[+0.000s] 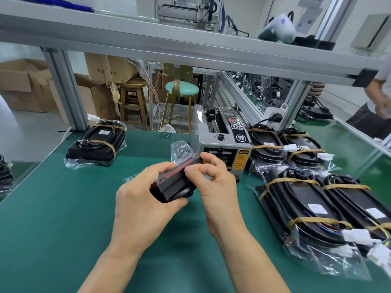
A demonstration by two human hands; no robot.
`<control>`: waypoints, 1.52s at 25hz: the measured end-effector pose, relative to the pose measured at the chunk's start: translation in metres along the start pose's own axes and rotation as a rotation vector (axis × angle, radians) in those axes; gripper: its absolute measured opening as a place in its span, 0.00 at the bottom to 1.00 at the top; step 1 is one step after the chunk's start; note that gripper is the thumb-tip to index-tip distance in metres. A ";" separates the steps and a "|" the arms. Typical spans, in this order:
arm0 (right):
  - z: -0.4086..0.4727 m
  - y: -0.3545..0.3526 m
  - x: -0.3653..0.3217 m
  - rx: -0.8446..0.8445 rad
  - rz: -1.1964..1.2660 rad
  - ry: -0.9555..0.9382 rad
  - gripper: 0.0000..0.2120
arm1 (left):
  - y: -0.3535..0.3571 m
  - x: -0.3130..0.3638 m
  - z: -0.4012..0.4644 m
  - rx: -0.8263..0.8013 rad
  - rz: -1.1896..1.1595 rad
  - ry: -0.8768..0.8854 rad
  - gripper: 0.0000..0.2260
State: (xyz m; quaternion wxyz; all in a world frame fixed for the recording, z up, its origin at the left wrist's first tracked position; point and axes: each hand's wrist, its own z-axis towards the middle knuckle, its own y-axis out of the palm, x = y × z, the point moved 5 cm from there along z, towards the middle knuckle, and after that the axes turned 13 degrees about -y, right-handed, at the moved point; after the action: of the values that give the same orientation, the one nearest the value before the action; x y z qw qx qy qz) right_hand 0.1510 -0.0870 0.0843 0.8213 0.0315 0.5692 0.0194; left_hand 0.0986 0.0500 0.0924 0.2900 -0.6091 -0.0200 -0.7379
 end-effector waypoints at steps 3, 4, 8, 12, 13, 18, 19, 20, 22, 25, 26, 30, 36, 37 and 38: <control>-0.001 0.002 0.002 0.028 -0.004 -0.013 0.12 | 0.000 0.000 0.000 0.002 0.001 0.001 0.28; -0.002 0.003 0.002 0.034 0.011 -0.010 0.12 | 0.000 0.000 0.000 0.002 0.000 0.001 0.28; -0.001 0.005 0.003 0.040 0.029 0.000 0.13 | 0.000 0.000 0.000 0.009 -0.003 0.000 0.28; -0.002 0.005 0.002 0.046 0.016 -0.016 0.11 | 0.000 -0.001 0.000 0.009 -0.008 0.006 0.28; -0.002 0.004 0.002 0.051 0.016 -0.019 0.10 | 0.000 0.000 0.000 0.008 -0.008 0.006 0.28; -0.005 0.004 0.003 0.089 0.033 -0.015 0.09 | 0.001 0.000 0.000 0.014 0.000 0.018 0.28; -0.006 0.004 0.004 0.100 0.042 -0.010 0.09 | 0.001 0.000 -0.001 0.015 0.000 0.017 0.28; -0.007 0.005 0.004 0.109 0.055 -0.002 0.10 | 0.001 0.000 -0.001 0.014 0.001 0.017 0.28; -0.007 0.006 0.005 0.116 0.062 0.009 0.12 | 0.001 -0.001 -0.001 0.013 0.004 0.016 0.28; -0.007 0.007 0.005 0.132 0.047 0.004 0.13 | 0.001 -0.001 0.000 0.010 0.006 0.019 0.28; -0.008 0.007 0.005 0.138 0.050 0.006 0.13 | 0.001 -0.001 0.000 0.009 0.007 0.020 0.28; -0.005 0.008 0.003 0.144 0.191 0.046 0.14 | 0.000 0.000 0.000 0.008 -0.007 0.006 0.28; -0.004 0.008 0.002 0.087 0.155 0.036 0.09 | 0.000 0.000 0.001 0.004 -0.010 0.009 0.28; -0.004 0.007 0.003 0.091 0.149 0.036 0.08 | 0.000 -0.001 0.001 0.004 -0.007 0.008 0.28; -0.004 0.007 0.004 0.094 0.142 0.037 0.08 | 0.001 -0.001 0.001 0.004 -0.003 0.006 0.28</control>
State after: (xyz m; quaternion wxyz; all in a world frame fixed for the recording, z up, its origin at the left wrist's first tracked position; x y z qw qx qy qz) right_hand 0.1484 -0.0798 0.0794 0.8050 0.1097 0.5808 0.0514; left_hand 0.0996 0.0499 0.0914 0.2900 -0.6063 -0.0214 -0.7402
